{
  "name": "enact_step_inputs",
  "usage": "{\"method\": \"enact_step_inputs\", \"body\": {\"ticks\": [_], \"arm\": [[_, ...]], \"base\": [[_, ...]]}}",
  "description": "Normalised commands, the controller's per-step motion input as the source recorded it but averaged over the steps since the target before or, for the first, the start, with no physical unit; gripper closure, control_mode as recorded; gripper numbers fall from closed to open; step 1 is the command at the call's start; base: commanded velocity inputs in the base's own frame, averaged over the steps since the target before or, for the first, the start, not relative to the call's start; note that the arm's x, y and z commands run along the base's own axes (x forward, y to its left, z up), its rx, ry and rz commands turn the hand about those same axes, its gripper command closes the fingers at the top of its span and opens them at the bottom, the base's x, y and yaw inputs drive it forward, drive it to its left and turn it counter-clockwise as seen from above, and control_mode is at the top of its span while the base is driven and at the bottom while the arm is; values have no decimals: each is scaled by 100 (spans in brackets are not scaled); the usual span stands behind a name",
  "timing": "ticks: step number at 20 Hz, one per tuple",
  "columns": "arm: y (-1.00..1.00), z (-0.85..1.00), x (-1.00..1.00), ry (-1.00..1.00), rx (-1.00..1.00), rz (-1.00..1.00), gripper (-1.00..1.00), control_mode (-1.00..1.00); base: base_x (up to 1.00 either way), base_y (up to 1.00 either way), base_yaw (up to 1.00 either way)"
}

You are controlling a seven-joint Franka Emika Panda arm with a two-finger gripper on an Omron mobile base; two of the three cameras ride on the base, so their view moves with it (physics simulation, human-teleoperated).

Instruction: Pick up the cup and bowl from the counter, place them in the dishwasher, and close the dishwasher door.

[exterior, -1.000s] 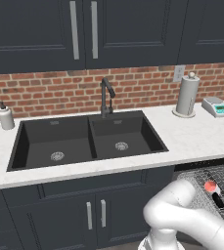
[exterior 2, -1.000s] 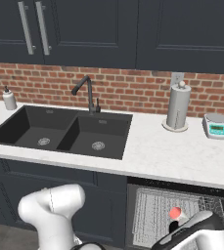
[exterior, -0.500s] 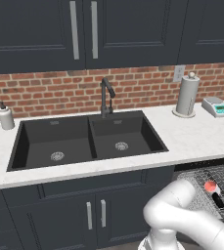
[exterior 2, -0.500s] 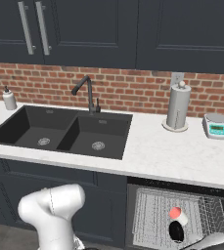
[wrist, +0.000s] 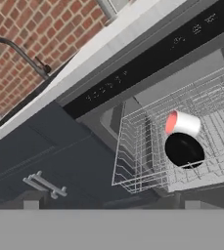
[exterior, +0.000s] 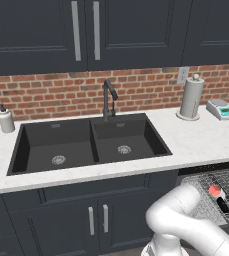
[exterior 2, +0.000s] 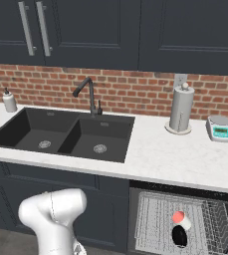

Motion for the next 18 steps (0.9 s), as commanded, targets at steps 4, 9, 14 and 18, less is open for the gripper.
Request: {"method": "enact_step_inputs", "body": {"ticks": [4, 9, 14, 18], "arm": [[0, 0, -28, -4, 0, -1, -100, -100], [3, -6, -37, -10, 0, -2, -100, -100], [18, -28, -51, -19, -2, 0, -100, -100], [1, -42, -41, -16, -2, 0, -100, -100]], "base": [[0, 0, 0], [0, 0, 0], [0, 0, 0], [0, 0, 0]]}}
